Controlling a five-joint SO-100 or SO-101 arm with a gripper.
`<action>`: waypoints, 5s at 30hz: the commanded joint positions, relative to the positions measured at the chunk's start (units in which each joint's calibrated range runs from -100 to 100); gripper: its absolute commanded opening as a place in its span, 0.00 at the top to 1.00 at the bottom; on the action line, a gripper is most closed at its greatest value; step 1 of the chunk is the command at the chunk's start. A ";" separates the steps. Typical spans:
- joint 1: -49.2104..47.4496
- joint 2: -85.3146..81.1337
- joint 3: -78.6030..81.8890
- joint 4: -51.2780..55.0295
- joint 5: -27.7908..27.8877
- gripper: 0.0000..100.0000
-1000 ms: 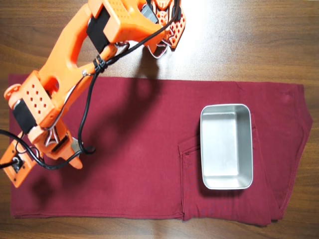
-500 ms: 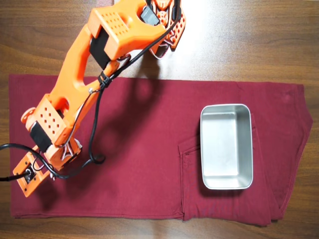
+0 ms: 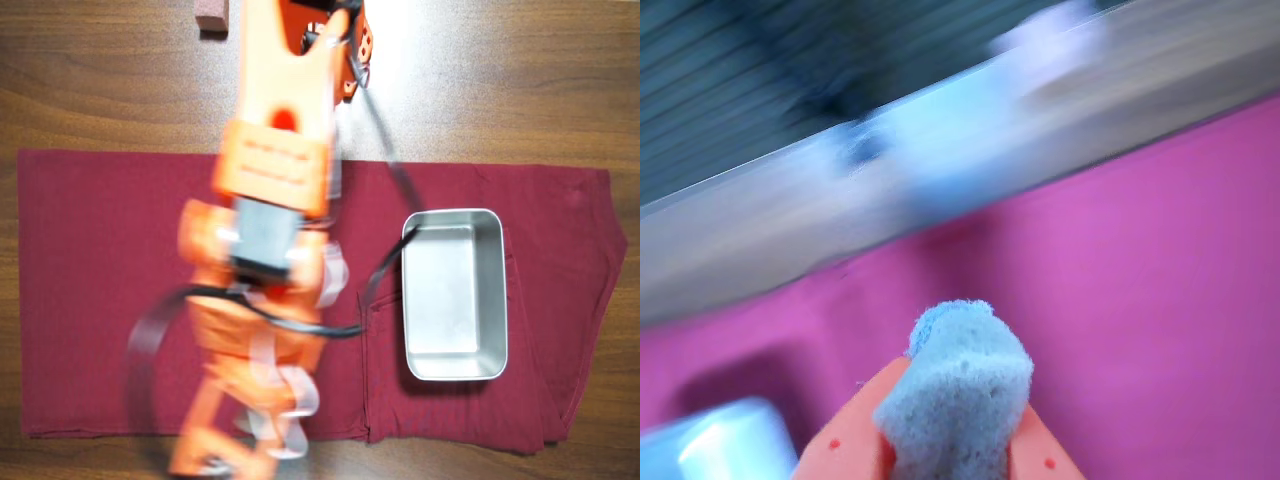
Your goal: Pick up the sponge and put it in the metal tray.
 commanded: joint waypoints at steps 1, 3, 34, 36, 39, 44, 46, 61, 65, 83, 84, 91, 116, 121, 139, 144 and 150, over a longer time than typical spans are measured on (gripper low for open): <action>-17.56 -5.87 3.31 1.57 -3.47 1.00; -26.20 -6.14 3.40 4.62 -4.93 1.00; -42.80 0.34 3.67 15.77 -1.51 0.58; -41.55 1.23 3.76 11.44 -1.17 0.58; -39.44 -1.88 3.94 9.78 -2.39 0.61; -26.87 -15.10 13.05 -12.26 2.20 1.00; -23.03 -23.00 21.51 -15.58 3.57 1.00; -4.89 -84.08 82.51 -24.52 7.86 1.00; -4.80 -84.08 88.61 -24.89 7.33 1.00; -2.97 -84.17 98.62 15.77 5.37 1.00; -3.17 -84.17 98.62 15.77 4.40 1.00; -3.36 -84.17 98.62 15.77 4.64 1.00; -3.36 -84.17 98.62 15.77 4.64 1.00; -3.36 -84.17 98.62 15.77 4.64 1.00; -3.36 -84.17 98.62 15.77 4.64 1.00; -3.36 -84.17 98.62 15.77 4.64 1.00; -3.36 -84.17 98.62 15.77 4.64 1.00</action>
